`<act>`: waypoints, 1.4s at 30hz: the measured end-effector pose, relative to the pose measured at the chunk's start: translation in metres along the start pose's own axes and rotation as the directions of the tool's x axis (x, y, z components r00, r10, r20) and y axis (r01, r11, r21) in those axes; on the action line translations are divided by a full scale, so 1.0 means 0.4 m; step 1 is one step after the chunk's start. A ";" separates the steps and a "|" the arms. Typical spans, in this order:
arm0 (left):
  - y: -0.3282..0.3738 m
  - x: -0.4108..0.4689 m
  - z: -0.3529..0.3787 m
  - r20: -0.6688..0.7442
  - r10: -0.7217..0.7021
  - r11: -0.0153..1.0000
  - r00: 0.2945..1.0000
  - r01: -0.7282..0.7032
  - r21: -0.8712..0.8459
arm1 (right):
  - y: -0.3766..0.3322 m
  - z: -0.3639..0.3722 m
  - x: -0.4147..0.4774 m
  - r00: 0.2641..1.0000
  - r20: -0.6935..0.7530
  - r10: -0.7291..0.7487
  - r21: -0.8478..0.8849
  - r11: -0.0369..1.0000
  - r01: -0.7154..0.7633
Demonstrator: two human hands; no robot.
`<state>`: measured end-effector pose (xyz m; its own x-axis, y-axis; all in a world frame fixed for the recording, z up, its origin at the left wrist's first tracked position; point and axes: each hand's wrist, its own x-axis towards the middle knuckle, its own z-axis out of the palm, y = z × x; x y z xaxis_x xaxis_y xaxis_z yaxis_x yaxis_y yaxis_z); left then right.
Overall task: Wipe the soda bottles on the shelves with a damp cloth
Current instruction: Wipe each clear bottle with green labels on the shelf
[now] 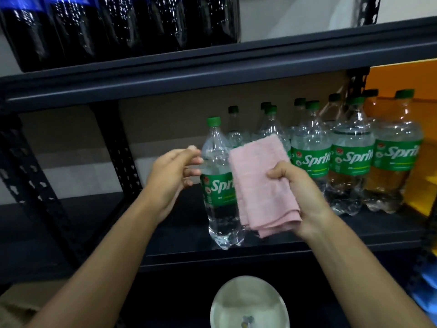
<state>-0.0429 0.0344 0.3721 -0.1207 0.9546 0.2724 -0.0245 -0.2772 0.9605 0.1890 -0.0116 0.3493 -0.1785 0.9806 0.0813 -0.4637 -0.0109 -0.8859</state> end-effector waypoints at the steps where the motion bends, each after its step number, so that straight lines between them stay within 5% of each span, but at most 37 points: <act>1: -0.022 0.013 -0.009 -0.079 -0.030 0.997 0.996 0.025 -0.070 | -0.006 0.008 0.002 0.991 -0.096 -0.093 -0.083 0.993 0.085; 4: -0.100 0.036 -0.006 -0.153 -0.133 0.989 0.979 0.121 -0.088 | 0.033 0.049 0.033 0.845 -0.294 -0.447 -0.412 0.857 0.310; 6: -0.142 0.039 0.023 -0.086 -0.182 0.981 0.980 0.174 -0.090 | 0.118 0.068 0.075 0.761 -0.200 -0.618 -0.678 0.648 0.348; 8: -0.160 0.037 0.061 0.011 -0.219 0.961 0.976 0.218 -0.170 | 0.215 0.067 0.111 0.708 -0.001 -0.706 -0.902 0.307 0.304; 10: -0.164 0.039 0.095 0.099 -0.216 0.934 0.971 0.235 -0.269 | 0.307 0.039 0.150 0.621 0.212 -0.755 -0.948 -0.004 0.319; 11: -0.166 0.044 0.105 0.114 -0.206 0.922 0.972 0.232 -0.310 | 0.333 0.027 0.169 0.565 0.270 -0.780 -0.938 -0.082 0.336; 15: -0.175 0.051 0.121 0.091 -0.134 0.913 0.987 0.159 -0.375 | 0.296 0.032 0.222 0.399 0.381 -0.834 -0.890 -0.214 0.404; 19: -0.186 0.056 0.117 0.020 -0.058 0.934 0.998 0.061 -0.352 | 0.146 0.127 0.247 0.426 0.393 -0.815 -0.892 -0.227 0.391; 26: -0.184 0.059 0.107 0.056 -0.155 0.904 0.986 0.164 -0.394 | 0.044 0.211 0.250 0.628 0.341 -0.700 -0.926 -0.132 0.354; 32: -0.192 0.065 0.101 0.021 -0.135 0.927 0.991 0.133 -0.350 | -0.083 0.228 0.237 0.714 0.466 -0.522 -0.880 -0.362 0.309; 36: -0.197 0.062 0.107 0.028 -0.126 0.921 0.992 0.127 -0.368 | -0.067 0.218 0.244 0.647 0.560 -0.518 -0.826 -0.289 0.484; 42: -0.195 0.055 0.100 0.080 -0.102 0.896 0.992 0.126 -0.427 | 0.018 0.236 0.238 0.571 0.408 -0.712 -0.860 -0.089 0.502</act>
<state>-0.0039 0.0815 0.3055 -0.0381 0.9835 0.1766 -0.4605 -0.1741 0.8704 0.0866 0.0630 0.3936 -0.1255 0.4879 0.8638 0.6981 0.6621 -0.2726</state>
